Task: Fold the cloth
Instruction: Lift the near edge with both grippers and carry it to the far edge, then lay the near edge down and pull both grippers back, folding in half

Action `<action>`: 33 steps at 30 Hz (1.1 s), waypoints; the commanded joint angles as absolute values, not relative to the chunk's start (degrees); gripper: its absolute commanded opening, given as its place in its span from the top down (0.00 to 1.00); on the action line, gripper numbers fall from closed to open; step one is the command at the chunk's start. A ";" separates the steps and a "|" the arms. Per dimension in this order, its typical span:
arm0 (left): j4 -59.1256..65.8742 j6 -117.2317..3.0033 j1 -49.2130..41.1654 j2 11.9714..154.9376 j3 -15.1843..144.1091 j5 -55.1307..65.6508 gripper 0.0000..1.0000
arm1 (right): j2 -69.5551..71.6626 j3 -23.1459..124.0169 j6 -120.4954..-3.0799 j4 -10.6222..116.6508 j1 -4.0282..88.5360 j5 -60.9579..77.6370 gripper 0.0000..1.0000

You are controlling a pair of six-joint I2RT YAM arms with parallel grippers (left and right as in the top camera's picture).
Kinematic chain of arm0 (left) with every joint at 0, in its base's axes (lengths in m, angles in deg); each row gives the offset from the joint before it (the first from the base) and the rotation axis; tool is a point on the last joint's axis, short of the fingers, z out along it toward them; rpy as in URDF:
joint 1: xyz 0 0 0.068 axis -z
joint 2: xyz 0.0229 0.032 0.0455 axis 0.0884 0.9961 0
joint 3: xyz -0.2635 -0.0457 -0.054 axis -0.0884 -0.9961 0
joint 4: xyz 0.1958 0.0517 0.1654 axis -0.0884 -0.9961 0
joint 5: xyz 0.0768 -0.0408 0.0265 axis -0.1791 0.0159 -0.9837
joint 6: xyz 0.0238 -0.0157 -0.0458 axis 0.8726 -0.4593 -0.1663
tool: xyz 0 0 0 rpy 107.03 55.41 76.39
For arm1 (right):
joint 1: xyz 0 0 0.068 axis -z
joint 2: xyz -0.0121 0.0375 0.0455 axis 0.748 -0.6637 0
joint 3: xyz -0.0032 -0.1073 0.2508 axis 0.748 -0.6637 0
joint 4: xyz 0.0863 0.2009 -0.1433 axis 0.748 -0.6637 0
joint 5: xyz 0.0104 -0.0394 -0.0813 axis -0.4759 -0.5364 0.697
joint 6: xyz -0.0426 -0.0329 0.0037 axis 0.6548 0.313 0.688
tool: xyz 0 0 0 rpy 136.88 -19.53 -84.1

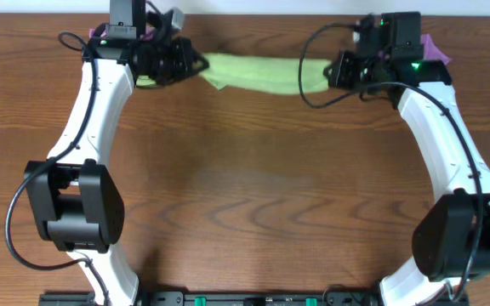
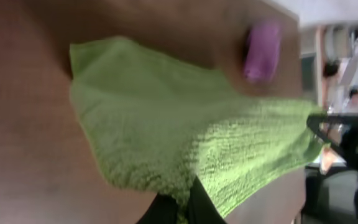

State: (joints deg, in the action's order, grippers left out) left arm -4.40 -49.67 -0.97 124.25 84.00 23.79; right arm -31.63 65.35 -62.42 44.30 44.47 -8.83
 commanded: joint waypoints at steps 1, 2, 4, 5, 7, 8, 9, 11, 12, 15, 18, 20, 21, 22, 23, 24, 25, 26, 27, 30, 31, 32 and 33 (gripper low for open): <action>-9.73 -37.02 -1.98 124.93 84.61 23.34 0.94 | -31.90 65.79 -55.27 39.26 43.90 -7.71 0.99; -11.96 -35.53 -2.02 124.93 84.61 22.61 0.94 | -31.90 65.79 -54.38 37.27 43.64 -6.88 0.98; -16.07 -32.62 -2.07 124.93 84.59 20.43 0.94 | -31.90 65.62 -53.09 34.08 43.45 -5.90 0.99; -17.25 -31.75 -2.07 124.93 84.55 19.75 0.94 | -31.90 65.51 -52.50 32.63 43.47 -5.92 0.98; -20.09 -30.39 -2.29 124.93 84.02 19.10 0.94 | -31.79 64.63 -50.84 30.16 43.47 -5.90 0.98; -20.96 -29.96 -2.29 124.93 83.85 19.18 0.94 | -31.61 64.04 -50.44 29.75 43.47 -5.97 0.99; -21.82 -29.67 -2.29 124.93 83.54 19.20 0.94 | -31.22 63.10 -50.27 29.57 43.47 -6.08 0.98; -23.04 -29.61 -2.29 124.93 82.80 19.31 0.94 | -30.06 60.72 -49.96 30.21 43.40 -6.14 0.98; -23.35 -29.63 -2.29 124.93 82.34 19.31 0.94 | -29.27 59.19 -49.96 30.80 43.38 -6.16 0.98; -23.94 -29.63 -2.26 124.91 79.72 19.73 0.94 | -26.08 53.75 -49.98 32.87 43.36 -6.18 0.99; -23.80 -29.34 -2.26 124.80 75.63 21.43 0.94 | -22.34 47.61 -50.18 35.23 43.36 -6.23 0.99; -23.63 -28.51 -2.26 124.51 72.07 22.40 0.94 | -19.85 43.21 -50.90 36.68 43.36 -6.34 0.98; -23.65 -28.10 -2.26 124.36 70.36 22.79 0.94 | -18.76 41.22 -51.10 37.14 43.36 -6.34 0.99; -23.65 -27.95 -2.26 124.12 68.11 22.81 0.94 | -17.51 38.77 -51.69 37.64 43.36 -6.34 0.98; -23.63 -27.47 -2.26 123.79 66.25 23.27 0.94 | -16.60 36.85 -52.02 38.03 43.36 -6.34 0.99; -23.61 -26.68 -2.26 123.49 64.44 23.82 0.94 | -15.59 34.73 -52.54 38.56 43.34 -6.34 0.98; -23.17 -26.55 -2.26 122.87 62.04 23.79 0.94 | -14.67 32.65 -53.24 39.21 43.34 -6.36 0.99; -22.69 -26.44 -2.26 122.33 60.22 23.84 0.94 | -13.86 30.91 -53.81 39.78 43.34 -6.40 0.99; -21.95 -26.44 -2.26 121.58 58.30 23.86 0.94 | -13.03 29.11 -54.36 40.28 43.36 -6.36 0.98; -19.41 -26.74 -2.26 118.72 52.46 24.25 0.94 | -10.54 24.17 -55.76 41.59 43.36 -6.32 0.98; -18.84 -26.94 -2.26 117.74 50.87 24.23 0.94 | -9.82 22.84 -56.41 42.12 43.36 -6.32 0.99; -18.12 -27.18 -2.26 116.56 49.01 24.28 0.94 | -8.99 21.38 -57.20 42.69 43.36 -6.32 0.98; -17.73 -27.33 -2.26 115.33 47.28 24.36 0.94 | -8.12 20.02 -57.83 43.06 43.36 -6.32 0.98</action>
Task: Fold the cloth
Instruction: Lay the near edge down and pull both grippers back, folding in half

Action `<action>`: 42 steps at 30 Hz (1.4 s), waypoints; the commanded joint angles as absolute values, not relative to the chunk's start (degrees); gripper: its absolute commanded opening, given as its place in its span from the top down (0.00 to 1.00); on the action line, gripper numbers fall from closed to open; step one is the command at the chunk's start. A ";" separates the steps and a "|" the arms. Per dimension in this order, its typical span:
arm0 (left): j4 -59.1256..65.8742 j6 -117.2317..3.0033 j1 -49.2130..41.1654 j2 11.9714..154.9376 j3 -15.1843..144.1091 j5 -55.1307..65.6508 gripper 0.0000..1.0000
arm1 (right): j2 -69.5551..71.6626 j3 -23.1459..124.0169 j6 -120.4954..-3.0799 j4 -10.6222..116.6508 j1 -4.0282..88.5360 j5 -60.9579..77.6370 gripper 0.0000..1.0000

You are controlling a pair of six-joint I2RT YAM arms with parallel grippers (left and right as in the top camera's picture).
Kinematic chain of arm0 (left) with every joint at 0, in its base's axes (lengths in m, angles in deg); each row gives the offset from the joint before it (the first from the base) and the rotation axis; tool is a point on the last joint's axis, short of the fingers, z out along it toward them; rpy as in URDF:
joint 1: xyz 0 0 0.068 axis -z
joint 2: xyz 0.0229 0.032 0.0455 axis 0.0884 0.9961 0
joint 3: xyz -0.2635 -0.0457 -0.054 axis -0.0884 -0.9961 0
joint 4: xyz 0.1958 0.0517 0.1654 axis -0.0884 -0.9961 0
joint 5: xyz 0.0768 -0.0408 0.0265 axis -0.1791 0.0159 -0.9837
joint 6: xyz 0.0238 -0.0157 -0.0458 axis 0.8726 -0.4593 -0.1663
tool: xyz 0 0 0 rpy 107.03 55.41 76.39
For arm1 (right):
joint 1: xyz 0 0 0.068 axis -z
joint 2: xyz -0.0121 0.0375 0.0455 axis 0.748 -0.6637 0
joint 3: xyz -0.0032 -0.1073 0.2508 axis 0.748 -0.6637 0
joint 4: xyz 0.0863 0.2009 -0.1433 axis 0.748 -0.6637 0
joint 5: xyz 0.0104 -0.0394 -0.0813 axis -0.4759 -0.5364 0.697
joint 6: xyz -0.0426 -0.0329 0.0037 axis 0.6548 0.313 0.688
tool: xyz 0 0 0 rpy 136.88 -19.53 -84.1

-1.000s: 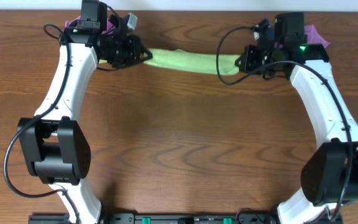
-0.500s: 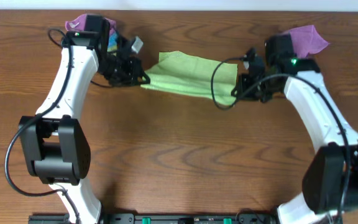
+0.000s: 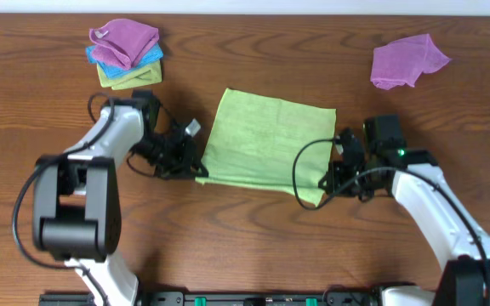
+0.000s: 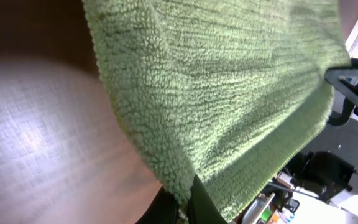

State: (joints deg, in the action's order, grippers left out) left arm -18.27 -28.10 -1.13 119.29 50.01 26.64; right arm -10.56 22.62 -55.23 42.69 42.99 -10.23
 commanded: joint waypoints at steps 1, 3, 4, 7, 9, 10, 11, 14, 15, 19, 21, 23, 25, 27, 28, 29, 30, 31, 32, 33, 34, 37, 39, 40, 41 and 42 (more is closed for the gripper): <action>-17.58 -27.31 -2.26 114.11 45.67 24.76 0.94 | -7.28 18.89 -58.38 43.26 43.36 -6.34 0.99; -17.42 -27.31 -2.26 112.10 43.20 25.54 0.94 | -5.82 17.27 -58.86 42.93 43.34 -6.34 0.98; -17.36 -27.36 -2.26 111.14 42.02 25.61 0.94 | -5.10 16.66 -59.32 42.60 43.34 -6.36 0.98; -16.42 -28.69 -2.26 107.77 38.04 25.81 0.94 | -2.02 14.49 -60.17 41.73 43.16 -6.12 0.98; -15.85 -29.78 -2.26 105.65 35.76 26.18 0.94 | 0.23 13.44 -60.76 41.05 43.12 -6.01 0.98; -15.50 -30.07 -2.26 104.86 35.09 26.20 0.94 | 0.96 13.25 -60.78 40.83 43.14 -5.86 0.98; -15.08 -30.66 -2.26 104.14 34.54 26.20 0.94 | 1.92 13.16 -61.07 40.61 43.12 -5.05 0.98; -12.24 -34.46 -2.26 102.11 34.04 26.29 0.94 | 4.08 13.16 -61.44 41.44 43.14 -2.42 0.99; -10.82 -35.92 -2.26 101.61 34.04 26.57 0.94 | 4.69 13.16 -61.66 42.25 43.14 -1.51 0.99; 0.83 -46.70 -2.26 100.12 34.06 26.83 0.94 | 4.52 13.16 -63.19 49.38 43.14 0.50 0.99; 7.28 -50.85 -1.74 100.19 34.04 26.61 0.94 | 3.38 13.16 -64.69 54.23 43.14 1.42 0.99; 13.22 -53.89 -0.73 100.19 34.04 25.70 0.94 | 1.76 13.16 -64.96 58.58 43.14 1.42 0.99; 18.62 -57.47 0.58 100.19 34.04 22.81 0.94 | -0.33 13.16 -65.72 62.55 43.14 1.62 0.99; 23.03 -60.19 1.84 100.23 34.04 20.28 0.94 | -2.72 13.16 -66.09 66.10 43.14 1.66 0.99; 25.09 -61.30 2.50 100.32 34.04 18.57 0.94 | -4.09 13.16 -66.09 67.95 43.14 1.66 0.99; 26.77 -62.24 2.96 100.47 34.04 16.95 0.94 | -5.43 13.16 -66.12 69.79 43.14 1.86 0.99; 28.65 -63.33 3.31 100.67 34.04 15.51 0.94 | -6.91 13.18 -66.12 71.76 43.14 1.92 0.99; 30.27 -64.43 3.53 101.04 34.04 14.57 0.94 | -8.27 13.18 -66.14 73.48 43.14 2.01 0.99; 31.76 -64.97 3.59 101.41 34.04 14.27 0.94 | -9.43 13.18 -66.14 75.01 43.14 2.03 0.99; 33.26 -65.80 3.59 102.07 34.04 14.24 0.94 | -10.65 13.20 -66.14 76.67 43.14 2.01 0.99; 34.42 -66.44 3.59 102.74 34.04 14.05 0.94 | -11.68 13.20 -66.14 78.16 43.14 2.01 0.99; 38.14 -67.66 3.59 105.34 34.04 14.05 0.94 | -13.95 13.20 -66.12 82.20 43.14 2.06 0.99; 40.83 -67.88 3.59 107.36 34.08 14.02 0.94 | -15.13 13.20 -66.14 84.83 43.14 2.73 0.99; 42.25 -67.90 3.59 108.51 34.10 14.02 0.94 | -15.61 13.22 -66.12 85.94 43.14 2.93 0.99; 43.32 -67.99 3.59 109.41 34.12 13.94 0.94 | -16.11 13.25 -66.14 87.23 43.14 3.15 0.99; 44.61 -68.84 3.59 110.57 34.17 13.33 0.94 | -16.55 13.25 -66.12 88.24 43.14 3.45 0.99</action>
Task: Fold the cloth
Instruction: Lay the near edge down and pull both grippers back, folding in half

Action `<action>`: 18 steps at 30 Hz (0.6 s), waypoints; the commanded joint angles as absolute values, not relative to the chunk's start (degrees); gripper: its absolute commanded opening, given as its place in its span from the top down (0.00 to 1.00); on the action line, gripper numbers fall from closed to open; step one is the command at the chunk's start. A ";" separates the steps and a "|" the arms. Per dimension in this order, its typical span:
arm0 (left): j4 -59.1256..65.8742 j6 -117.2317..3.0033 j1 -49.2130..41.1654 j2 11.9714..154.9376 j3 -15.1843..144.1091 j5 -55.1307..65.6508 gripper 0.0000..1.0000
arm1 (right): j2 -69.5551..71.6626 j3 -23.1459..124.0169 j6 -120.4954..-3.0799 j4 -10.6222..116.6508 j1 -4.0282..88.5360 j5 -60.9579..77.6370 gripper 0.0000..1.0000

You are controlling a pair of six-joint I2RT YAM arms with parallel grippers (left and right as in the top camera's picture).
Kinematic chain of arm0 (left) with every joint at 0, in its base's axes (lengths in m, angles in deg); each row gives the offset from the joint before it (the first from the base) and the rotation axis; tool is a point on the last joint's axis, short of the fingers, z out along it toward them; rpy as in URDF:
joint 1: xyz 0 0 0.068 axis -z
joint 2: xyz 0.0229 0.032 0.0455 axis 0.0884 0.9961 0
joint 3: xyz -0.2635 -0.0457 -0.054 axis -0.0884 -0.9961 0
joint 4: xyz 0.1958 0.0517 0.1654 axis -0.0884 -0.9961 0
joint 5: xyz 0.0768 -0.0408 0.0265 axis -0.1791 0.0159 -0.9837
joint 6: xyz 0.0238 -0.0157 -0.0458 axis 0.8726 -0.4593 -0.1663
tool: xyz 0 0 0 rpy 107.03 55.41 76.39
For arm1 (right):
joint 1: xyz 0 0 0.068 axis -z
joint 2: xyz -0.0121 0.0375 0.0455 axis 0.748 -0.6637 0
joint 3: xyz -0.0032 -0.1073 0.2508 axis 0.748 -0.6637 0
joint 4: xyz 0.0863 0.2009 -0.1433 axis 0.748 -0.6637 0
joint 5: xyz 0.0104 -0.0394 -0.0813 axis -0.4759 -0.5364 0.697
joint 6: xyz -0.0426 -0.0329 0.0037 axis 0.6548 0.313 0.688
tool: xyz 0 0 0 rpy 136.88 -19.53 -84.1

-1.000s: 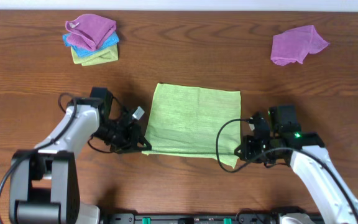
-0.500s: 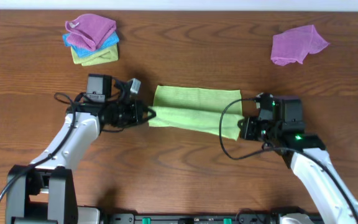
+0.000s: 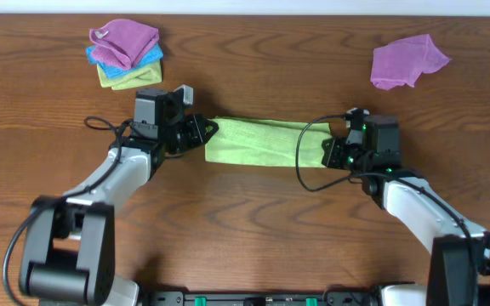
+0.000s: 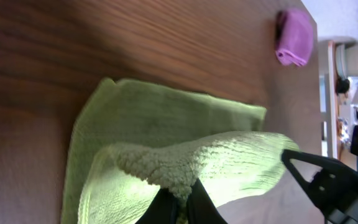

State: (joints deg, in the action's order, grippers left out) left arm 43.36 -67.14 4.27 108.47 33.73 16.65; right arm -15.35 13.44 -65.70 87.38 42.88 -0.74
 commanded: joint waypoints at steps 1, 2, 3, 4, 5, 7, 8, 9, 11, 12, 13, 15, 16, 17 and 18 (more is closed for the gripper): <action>46.05 -69.37 3.59 111.70 34.19 13.15 0.94 | -17.14 13.25 -66.14 89.48 43.14 4.02 0.99; 47.51 -69.39 3.59 112.67 34.21 13.15 0.94 | -17.62 13.27 -66.12 90.49 43.14 4.24 0.99; 48.67 -69.47 3.59 113.45 34.21 13.06 0.94 | -18.21 13.27 -66.12 91.36 43.14 4.48 0.99; 49.61 -69.63 3.59 114.15 34.26 12.98 0.94 | -18.72 13.29 -66.12 92.13 43.14 4.61 0.99; 50.60 -69.87 3.59 114.81 34.26 13.00 0.94 | -19.35 13.29 -66.12 92.87 43.14 4.61 0.99; 52.61 -70.79 3.59 116.16 34.26 12.95 0.94 | -20.95 13.31 -66.12 94.51 43.14 4.59 0.99; 53.37 -70.90 3.59 116.73 34.26 12.95 0.94 | -21.89 13.31 -66.09 95.65 43.14 4.59 0.99; 53.87 -70.87 3.59 117.13 34.26 12.74 0.94 | -22.56 13.31 -66.09 96.52 43.14 4.59 0.99; 54.40 -70.94 3.59 117.61 34.26 12.21 0.94 | -24.05 13.31 -66.09 98.58 43.14 4.59 0.99; 54.42 -71.05 3.59 117.78 34.28 11.71 0.94 | -24.70 13.33 -66.09 99.49 43.14 4.61 0.99; 54.53 -71.05 3.59 117.93 34.26 11.51 0.94 | -25.32 13.38 -66.12 100.28 43.14 4.59 0.99; 54.81 -71.03 3.59 118.37 34.28 11.21 0.95 | -26.39 13.95 -66.09 100.89 43.14 4.61 0.99; 54.86 -71.03 3.64 118.66 34.26 10.66 0.94 | -26.82 14.23 -66.09 101.22 43.14 4.63 0.99; 54.95 -71.03 3.66 118.98 34.28 10.22 0.94 | -27.31 14.56 -66.09 101.61 43.14 4.70 0.99; 55.12 -71.00 3.66 119.20 34.26 10.20 0.94 | -27.68 14.86 -66.09 101.85 43.14 5.03 0.99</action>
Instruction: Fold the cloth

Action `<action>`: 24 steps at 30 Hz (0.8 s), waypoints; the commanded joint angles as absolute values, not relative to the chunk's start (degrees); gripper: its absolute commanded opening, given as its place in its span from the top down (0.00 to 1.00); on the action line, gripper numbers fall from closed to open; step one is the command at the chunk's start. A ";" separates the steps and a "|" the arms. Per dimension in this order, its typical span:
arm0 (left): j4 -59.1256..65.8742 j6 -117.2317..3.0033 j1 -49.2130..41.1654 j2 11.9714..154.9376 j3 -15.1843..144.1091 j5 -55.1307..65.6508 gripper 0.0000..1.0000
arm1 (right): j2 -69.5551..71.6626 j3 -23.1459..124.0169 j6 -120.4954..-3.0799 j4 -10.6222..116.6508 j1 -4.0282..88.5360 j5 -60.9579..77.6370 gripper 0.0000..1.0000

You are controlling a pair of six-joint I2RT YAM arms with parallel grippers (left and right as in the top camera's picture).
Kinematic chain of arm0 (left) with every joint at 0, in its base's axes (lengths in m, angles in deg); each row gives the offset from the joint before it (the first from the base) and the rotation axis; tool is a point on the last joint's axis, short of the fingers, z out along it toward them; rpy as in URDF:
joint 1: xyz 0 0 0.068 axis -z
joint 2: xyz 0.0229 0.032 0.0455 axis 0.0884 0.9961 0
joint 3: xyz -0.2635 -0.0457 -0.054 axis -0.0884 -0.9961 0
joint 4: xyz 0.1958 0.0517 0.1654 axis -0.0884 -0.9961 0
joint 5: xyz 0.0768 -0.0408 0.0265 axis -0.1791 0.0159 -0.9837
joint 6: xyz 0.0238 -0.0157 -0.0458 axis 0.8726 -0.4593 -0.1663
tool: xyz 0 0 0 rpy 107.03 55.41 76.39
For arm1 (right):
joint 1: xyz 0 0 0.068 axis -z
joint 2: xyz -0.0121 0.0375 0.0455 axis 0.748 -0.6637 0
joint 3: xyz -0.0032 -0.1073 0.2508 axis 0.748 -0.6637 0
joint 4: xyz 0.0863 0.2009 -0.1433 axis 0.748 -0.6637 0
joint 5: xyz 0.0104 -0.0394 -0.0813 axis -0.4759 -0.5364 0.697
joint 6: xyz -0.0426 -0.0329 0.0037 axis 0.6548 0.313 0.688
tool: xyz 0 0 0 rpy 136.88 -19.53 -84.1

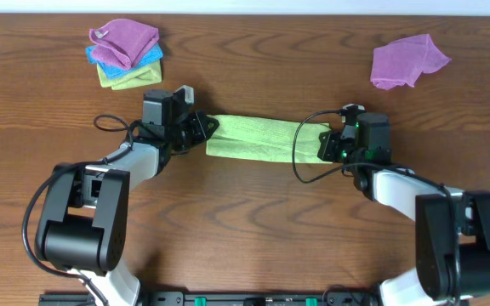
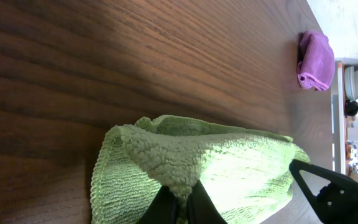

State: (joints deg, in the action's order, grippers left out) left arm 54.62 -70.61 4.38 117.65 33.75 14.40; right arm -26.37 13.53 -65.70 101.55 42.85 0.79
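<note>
A lime-green terry cloth (image 1: 258,138) lies mid-table as a narrow strip folded in half, running left to right. My left gripper (image 1: 204,129) is at its left end. In the left wrist view the cloth (image 2: 229,162) is doubled over, and my left gripper (image 2: 182,202) is shut on a bunched corner of the top layer, low over the wood. My right gripper (image 1: 323,146) is at the strip's right end, shut on that corner. One of its dark fingers (image 2: 328,190) shows at the cloth's far end.
A stack of folded cloths (image 1: 126,53), purple on blue on yellow-green, sits at the back left. A crumpled purple cloth (image 1: 408,61) lies at the back right, and the left wrist view shows that purple cloth (image 2: 316,51) too. Cables loop beside both wrists.
Both grippers have shifted slightly toward the back and sit lower. The held top layer now lies closer onto the bottom layer, nearly reaching its far edge.
At first the cloth hung stretched between both grippers at the table's far edge. Then it lay spread flat mid-table, with the grippers on its near corners. After that the near edge was folded over toward the back, making a strip. Now the top layer rests lower.
</note>
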 commanded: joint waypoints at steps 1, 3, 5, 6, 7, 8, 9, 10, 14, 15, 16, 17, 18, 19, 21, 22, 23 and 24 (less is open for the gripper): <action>55.58 -70.94 3.66 119.42 34.26 10.20 0.94 | -28.09 15.32 -66.07 101.88 43.14 5.38 0.99; 56.34 -70.81 3.66 119.79 34.26 9.92 0.94 | -28.92 16.24 -66.05 101.88 43.14 5.90 0.99; 56.59 -70.79 3.66 120.08 34.26 8.80 0.94 | -29.84 17.27 -66.05 101.88 43.14 6.06 0.99; 56.59 -70.76 3.66 120.14 34.26 8.36 0.94 | -30.15 17.57 -66.05 101.90 43.14 6.08 0.99; 56.59 -70.74 3.66 120.14 34.26 7.95 0.94 | -30.41 17.92 -66.05 101.85 43.12 6.08 0.99; 56.59 -70.70 3.66 120.14 34.26 7.53 0.94 | -30.52 18.05 -66.05 101.88 43.14 6.08 0.99; 56.83 -70.55 3.66 120.14 34.26 7.40 0.94 | -30.52 18.08 -66.05 101.85 43.12 6.14 0.99; 57.22 -70.35 3.66 120.14 34.26 7.40 0.94 | -30.52 18.08 -66.05 101.81 43.12 6.38 0.99; 58.01 -70.33 3.66 120.14 34.26 6.94 0.94 | -30.52 18.08 -66.05 101.09 43.12 6.78 0.99; 58.03 -70.33 3.64 120.14 34.26 6.90 0.94 | -30.52 18.08 -66.05 100.98 43.12 6.75 0.97; 58.01 -70.33 3.64 120.14 34.26 6.79 0.94 | -30.52 18.08 -66.05 100.85 43.12 6.75 0.93; 57.98 -70.30 3.64 120.14 34.28 6.81 0.88 | -30.52 18.08 -66.05 100.83 43.12 6.75 0.83; 57.98 -70.26 3.64 120.14 34.26 6.81 0.82 | -30.52 18.08 -66.07 100.83 43.12 6.73 0.73; 58.01 -70.15 3.64 120.14 34.28 6.81 0.76 | -30.50 18.08 -66.07 100.83 43.12 6.62 0.68; 58.01 -69.87 3.44 120.12 34.26 6.88 0.58 | -30.21 18.08 -66.07 100.65 43.14 5.44 0.59; 58.01 -69.23 3.27 120.10 34.26 7.40 0.51 | -30.02 18.08 -66.07 100.52 43.14 4.90 0.58; 57.96 -69.04 3.03 120.01 34.26 8.06 0.44 | -29.73 18.08 -66.09 100.37 43.14 4.02 0.56; 57.92 -68.82 2.81 119.99 34.26 8.80 0.40 | -29.38 18.08 -66.12 100.30 43.12 3.28 0.55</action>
